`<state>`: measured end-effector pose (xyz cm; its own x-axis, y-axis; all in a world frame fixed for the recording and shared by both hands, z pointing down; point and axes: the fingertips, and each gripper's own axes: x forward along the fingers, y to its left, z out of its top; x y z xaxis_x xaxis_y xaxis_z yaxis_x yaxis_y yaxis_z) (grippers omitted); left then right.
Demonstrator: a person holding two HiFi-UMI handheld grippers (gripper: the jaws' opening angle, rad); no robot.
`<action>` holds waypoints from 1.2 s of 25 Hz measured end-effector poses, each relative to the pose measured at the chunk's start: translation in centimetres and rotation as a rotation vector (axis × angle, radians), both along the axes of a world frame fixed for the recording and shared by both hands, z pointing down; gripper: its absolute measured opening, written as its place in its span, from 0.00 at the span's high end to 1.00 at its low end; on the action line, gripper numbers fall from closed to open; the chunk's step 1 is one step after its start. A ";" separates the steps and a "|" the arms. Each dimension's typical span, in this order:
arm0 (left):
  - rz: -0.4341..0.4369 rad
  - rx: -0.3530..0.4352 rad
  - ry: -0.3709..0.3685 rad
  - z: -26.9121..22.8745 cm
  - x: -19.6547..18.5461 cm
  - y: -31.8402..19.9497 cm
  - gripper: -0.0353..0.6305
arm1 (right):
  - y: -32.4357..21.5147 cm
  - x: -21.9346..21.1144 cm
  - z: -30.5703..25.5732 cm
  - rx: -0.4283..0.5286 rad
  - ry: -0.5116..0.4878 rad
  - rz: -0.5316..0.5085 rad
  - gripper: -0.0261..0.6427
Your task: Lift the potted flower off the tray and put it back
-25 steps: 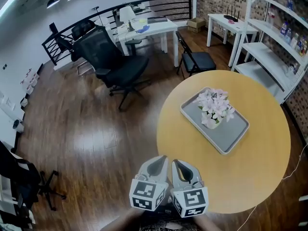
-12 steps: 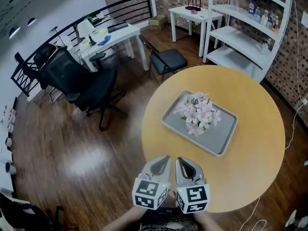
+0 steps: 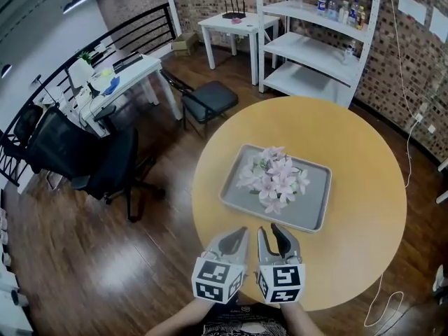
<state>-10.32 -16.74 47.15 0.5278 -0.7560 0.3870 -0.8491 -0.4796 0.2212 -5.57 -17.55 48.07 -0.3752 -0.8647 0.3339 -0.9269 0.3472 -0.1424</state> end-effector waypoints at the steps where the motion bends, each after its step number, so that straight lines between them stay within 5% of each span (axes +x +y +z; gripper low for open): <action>1: 0.013 -0.002 0.001 0.2 -0.1 -0.4 0.94 | -0.5 0.1 0.4 -0.006 0.009 0.023 0.79; 6: 0.084 -0.007 -0.003 0.4 -1.0 -2.2 0.94 | -2.9 0.6 1.9 -0.027 0.056 0.128 0.72; 19: 0.245 0.016 -0.039 1.1 -1.7 -6.0 0.94 | -8.2 2.5 7.3 -0.111 0.083 0.338 0.33; 30: 0.309 0.038 -0.051 1.3 -2.5 -8.7 0.94 | -12.4 3.3 10.3 -0.165 0.117 0.429 0.24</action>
